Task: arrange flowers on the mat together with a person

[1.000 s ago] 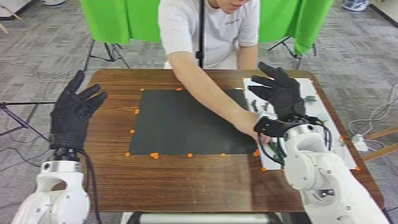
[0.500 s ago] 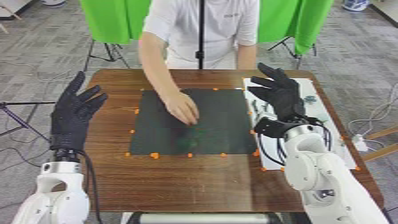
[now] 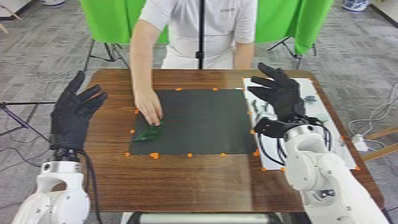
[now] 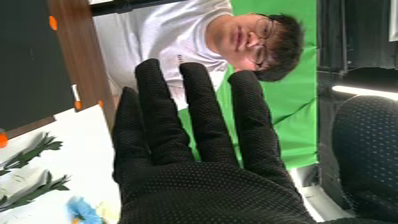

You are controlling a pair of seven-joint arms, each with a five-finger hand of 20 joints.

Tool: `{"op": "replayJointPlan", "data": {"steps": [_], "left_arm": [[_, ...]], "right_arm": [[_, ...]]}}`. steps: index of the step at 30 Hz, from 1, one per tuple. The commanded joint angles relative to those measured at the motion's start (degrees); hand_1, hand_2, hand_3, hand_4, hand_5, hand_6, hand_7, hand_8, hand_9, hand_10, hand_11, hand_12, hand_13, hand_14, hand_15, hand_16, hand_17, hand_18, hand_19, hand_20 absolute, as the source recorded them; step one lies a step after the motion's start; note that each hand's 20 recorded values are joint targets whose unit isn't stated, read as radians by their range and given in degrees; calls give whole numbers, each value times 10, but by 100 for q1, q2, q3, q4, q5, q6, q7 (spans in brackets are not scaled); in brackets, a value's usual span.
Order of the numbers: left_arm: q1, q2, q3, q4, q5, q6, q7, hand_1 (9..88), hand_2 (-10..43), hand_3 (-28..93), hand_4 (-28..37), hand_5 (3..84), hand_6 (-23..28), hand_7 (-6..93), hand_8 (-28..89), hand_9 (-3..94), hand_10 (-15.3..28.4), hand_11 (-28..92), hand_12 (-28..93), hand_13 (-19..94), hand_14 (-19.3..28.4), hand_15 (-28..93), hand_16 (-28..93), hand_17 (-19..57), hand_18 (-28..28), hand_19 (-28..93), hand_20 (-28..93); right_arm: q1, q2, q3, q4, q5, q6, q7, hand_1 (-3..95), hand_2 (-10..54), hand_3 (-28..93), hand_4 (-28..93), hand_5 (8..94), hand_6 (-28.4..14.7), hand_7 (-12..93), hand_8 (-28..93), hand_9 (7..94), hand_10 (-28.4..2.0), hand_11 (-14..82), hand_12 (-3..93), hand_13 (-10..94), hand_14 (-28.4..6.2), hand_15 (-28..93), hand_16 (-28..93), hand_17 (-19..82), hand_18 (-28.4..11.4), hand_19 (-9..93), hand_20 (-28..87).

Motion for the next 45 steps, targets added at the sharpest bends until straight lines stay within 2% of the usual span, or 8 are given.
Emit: {"op": "replayJointPlan", "data": {"steps": [1,11,12,13,14,19,29,45], "left_arm": [[1,-26,11,24,-12,21,-8,202,85,713,-283,268,38,106,-85,316,173,188,120,246,234,380,-37,-89,259,520,34],[-30,-13,20,33,-13,16,5,202,86,712,-283,269,38,104,-85,316,171,188,120,246,232,380,-37,-88,259,521,33],[9,15,26,13,-37,62,47,203,86,711,-283,269,38,104,-84,316,171,188,120,246,231,379,-37,-88,259,521,33],[-23,-30,11,32,0,-1,-4,203,86,711,-283,269,38,104,-84,315,171,188,121,246,231,379,-37,-88,258,521,33],[-18,-1,23,26,-20,26,24,203,86,712,-283,269,38,104,-84,315,171,188,121,246,231,380,-37,-88,258,521,33],[-26,-28,8,25,-1,5,-10,203,86,712,-283,269,38,104,-84,315,172,187,120,246,231,379,-37,-88,258,520,33],[8,-17,12,7,-11,27,13,204,88,712,-282,269,38,104,-84,316,171,188,120,246,231,380,-38,-88,258,520,33],[52,-98,-32,-16,48,-21,-48,205,88,713,-282,269,38,105,-84,315,171,187,120,246,232,381,-39,-88,258,521,33]], "right_arm": [[-33,-9,6,-53,-22,39,-77,91,129,781,-246,400,-5,158,-130,462,-160,124,138,353,-202,275,150,41,-194,381,161],[13,25,-51,-50,-3,126,-103,92,129,780,-246,399,-6,154,-129,461,-159,124,138,353,-202,274,150,42,-193,379,161],[44,5,-57,-26,-10,88,-93,93,129,780,-246,399,-5,154,-129,461,-159,124,138,352,-202,273,150,42,-193,379,161],[23,22,-58,-44,1,132,-98,93,129,779,-246,399,-5,154,-129,461,-159,125,137,352,-202,273,150,42,-193,379,161],[47,18,-68,-29,-2,130,-103,93,129,779,-245,399,-5,154,-129,461,-158,125,137,352,-202,273,150,42,-193,379,161],[45,20,-69,-35,-7,137,-96,94,129,779,-245,399,-5,154,-128,460,-159,124,137,352,-202,272,151,42,-193,379,161],[62,18,-95,-29,-13,157,-76,95,128,779,-245,398,-5,154,-129,460,-159,125,137,353,-201,273,151,43,-193,378,161],[39,2,-82,-28,-35,113,-37,95,127,779,-245,398,-5,155,-129,460,-158,125,137,353,-202,274,152,42,-193,378,161]]}}
